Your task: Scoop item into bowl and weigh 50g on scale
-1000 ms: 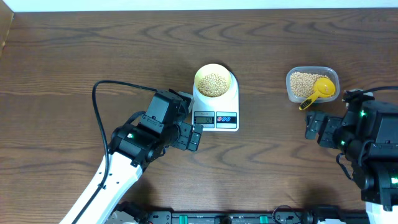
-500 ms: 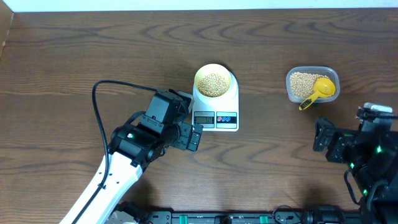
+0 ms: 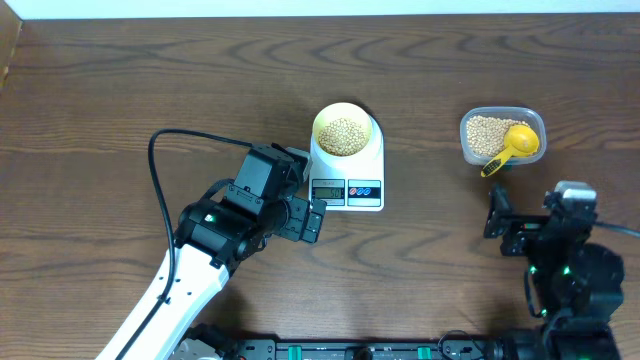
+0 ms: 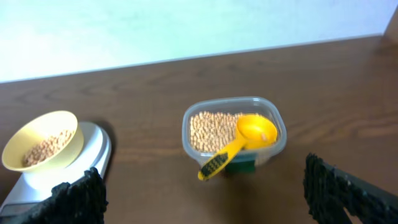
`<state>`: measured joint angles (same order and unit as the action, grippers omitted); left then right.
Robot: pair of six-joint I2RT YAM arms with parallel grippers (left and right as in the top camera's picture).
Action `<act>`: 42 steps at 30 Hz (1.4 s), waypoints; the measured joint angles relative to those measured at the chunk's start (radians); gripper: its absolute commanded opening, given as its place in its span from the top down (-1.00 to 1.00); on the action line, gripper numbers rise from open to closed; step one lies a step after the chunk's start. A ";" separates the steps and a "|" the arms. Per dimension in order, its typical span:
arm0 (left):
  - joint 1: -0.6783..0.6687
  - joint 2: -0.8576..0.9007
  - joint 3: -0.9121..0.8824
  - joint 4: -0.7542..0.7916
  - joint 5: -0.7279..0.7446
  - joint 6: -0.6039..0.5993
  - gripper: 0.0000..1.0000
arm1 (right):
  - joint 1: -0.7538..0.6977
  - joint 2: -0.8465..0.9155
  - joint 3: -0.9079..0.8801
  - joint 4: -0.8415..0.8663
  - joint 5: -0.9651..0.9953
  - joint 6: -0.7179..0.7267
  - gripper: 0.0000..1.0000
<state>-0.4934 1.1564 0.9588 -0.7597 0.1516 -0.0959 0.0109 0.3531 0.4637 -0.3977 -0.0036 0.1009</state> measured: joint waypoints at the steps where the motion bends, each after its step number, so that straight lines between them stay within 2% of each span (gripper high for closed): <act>1: 0.000 0.000 0.000 0.000 0.000 0.000 -0.96 | 0.000 -0.026 -0.033 0.029 0.000 0.000 -0.99; 10: 0.000 0.000 0.000 0.000 0.000 0.000 -0.96 | 0.000 -0.202 -0.249 0.175 -0.003 -0.014 -0.99; 20: 0.000 0.000 0.000 0.000 0.000 0.000 -0.96 | 0.000 -0.317 -0.418 0.308 -0.046 -0.130 -0.98; 34: 0.000 0.000 0.000 0.000 0.000 0.000 -0.96 | 0.034 -0.339 -0.454 0.327 -0.051 -0.246 -0.99; 42: 0.000 0.000 0.000 0.000 0.000 0.000 -0.96 | 0.035 -0.339 -0.454 0.326 -0.050 -0.267 -0.98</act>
<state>-0.4934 1.1564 0.9588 -0.7593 0.1516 -0.0959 0.0456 0.0143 0.0101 -0.0715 -0.0532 -0.1661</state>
